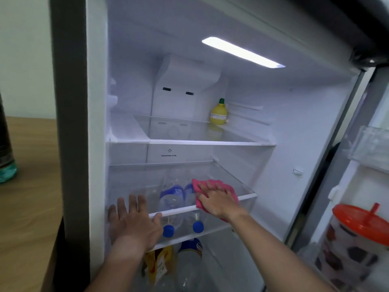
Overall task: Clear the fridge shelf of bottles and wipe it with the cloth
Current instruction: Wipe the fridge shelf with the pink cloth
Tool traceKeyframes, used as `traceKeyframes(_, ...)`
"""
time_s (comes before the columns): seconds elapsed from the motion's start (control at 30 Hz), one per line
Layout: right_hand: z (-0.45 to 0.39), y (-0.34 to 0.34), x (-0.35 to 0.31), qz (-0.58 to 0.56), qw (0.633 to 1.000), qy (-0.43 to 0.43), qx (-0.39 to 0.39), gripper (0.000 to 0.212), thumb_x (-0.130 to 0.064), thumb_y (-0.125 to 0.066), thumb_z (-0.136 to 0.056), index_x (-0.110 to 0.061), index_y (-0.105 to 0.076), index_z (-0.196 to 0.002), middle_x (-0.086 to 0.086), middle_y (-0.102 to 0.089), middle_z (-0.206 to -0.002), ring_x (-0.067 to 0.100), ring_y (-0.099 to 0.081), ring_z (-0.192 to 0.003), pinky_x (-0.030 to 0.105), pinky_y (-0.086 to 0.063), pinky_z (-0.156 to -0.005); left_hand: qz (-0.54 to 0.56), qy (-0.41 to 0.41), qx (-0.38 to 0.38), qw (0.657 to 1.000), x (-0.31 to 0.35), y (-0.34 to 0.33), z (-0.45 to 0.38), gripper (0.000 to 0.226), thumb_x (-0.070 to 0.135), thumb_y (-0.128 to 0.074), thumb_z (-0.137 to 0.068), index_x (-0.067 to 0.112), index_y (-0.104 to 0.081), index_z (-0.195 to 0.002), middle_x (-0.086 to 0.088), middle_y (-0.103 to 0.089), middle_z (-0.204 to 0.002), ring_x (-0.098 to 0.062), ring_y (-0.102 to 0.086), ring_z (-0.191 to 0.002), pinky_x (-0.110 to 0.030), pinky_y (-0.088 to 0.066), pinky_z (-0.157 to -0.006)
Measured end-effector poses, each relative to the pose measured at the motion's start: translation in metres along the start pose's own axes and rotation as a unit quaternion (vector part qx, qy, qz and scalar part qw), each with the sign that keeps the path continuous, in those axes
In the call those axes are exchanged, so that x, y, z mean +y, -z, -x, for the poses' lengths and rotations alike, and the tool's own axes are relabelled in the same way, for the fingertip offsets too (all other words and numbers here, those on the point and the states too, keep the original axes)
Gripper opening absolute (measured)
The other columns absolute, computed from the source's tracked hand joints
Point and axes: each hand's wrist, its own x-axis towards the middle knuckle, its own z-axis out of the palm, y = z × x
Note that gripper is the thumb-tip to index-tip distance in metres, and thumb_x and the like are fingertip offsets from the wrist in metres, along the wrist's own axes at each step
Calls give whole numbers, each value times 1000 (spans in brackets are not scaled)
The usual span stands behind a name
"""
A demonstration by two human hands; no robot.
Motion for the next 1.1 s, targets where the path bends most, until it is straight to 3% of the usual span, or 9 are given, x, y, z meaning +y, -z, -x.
traceKeyframes(0.2, -68, 0, 42, 24, 998, -41, -43, 85, -78, -1, -72, -54, 9, -153, -14, -7, -170, 24, -14, -156, 53, -15, -122, -21, -2, 39, 999, 2, -3, 0, 75, 60, -16, -96, 19, -8, -158, -5, -2, -166, -34, -2, -152, -52, -4, -123)
traceKeyframes(0.3, -81, 6, 56, 34, 996, -75, -19, 85, -77, 0, -71, -56, -2, -153, -10, -13, -170, 25, -21, -154, 49, -15, -122, -11, -5, 91, 996, 2, -6, 0, 74, 62, -15, -93, 21, -23, -154, -3, -17, -164, -31, -15, -150, -52, -13, -121)
traceKeyframes(0.37, -83, 14, 59, 48, 995, -86, -17, 76, -71, -8, -82, -48, -18, -153, -4, -24, -168, 28, -30, -150, 49, -22, -121, 25, -4, 104, 994, 4, -7, -2, 72, 62, -15, -94, 22, -28, -153, -2, -21, -162, -30, -18, -149, -51, -14, -121)
traceKeyframes(0.6, -91, 7, 61, 14, 983, -182, 31, 65, -65, -25, -86, -31, -52, -134, 8, -51, -151, 33, -48, -136, 49, -34, -114, 2, 0, 107, 994, 0, -16, -10, 67, 57, -19, -97, 21, -24, -153, -4, -20, -163, -32, -14, -149, -52, -11, -120)
traceKeyframes(0.77, -65, -5, 55, -31, 954, -295, 41, 75, -66, -43, -87, -23, -46, -148, 11, -41, -157, 35, -34, -145, 52, -23, -119, 13, -2, 86, 996, -2, -14, -9, 68, 58, -17, -97, 22, -19, -155, -3, -14, -164, -33, -10, -151, -52, -10, -121)
traceKeyframes(0.83, -49, -9, 54, -13, 959, -282, 28, 70, -63, -41, -92, -23, -45, -149, 12, -34, -161, 34, -27, -149, 53, -17, -120, 24, -2, 79, 997, -1, -13, -8, 69, 58, -16, -97, 22, -18, -155, -3, -13, -165, -34, -8, -151, -52, -8, -121)
traceKeyframes(0.93, -23, -9, 50, -3, 969, -243, 39, 65, -55, -39, -94, -17, -48, -146, 12, -39, -158, 34, -32, -147, 50, -21, -120, 26, 8, 71, 997, 1, -12, -9, 69, 58, -17, -97, 21, -19, -155, -4, -14, -164, -34, -8, -151, -53, -8, -119)
traceKeyframes(1.03, 2, -13, 31, -11, 985, -167, 44, 52, -29, -26, -101, -10, -46, -146, 18, -45, -153, 37, -35, -144, 49, -21, -121, 29, 12, 45, 998, 1, -10, -8, 69, 58, -18, -97, 20, -18, -155, -5, -12, -165, -35, -6, -151, -53, -6, -119)
traceKeyframes(1.1, 22, -21, 8, -38, 992, -103, 58, 63, -33, -10, -99, -22, -40, -154, 10, -44, -156, 33, -31, -148, 51, -17, -123, 39, 10, 26, 999, 1, -4, -7, 69, 57, -18, -98, 20, -16, -156, -5, -7, -165, -36, -3, -151, -53, -3, -119)
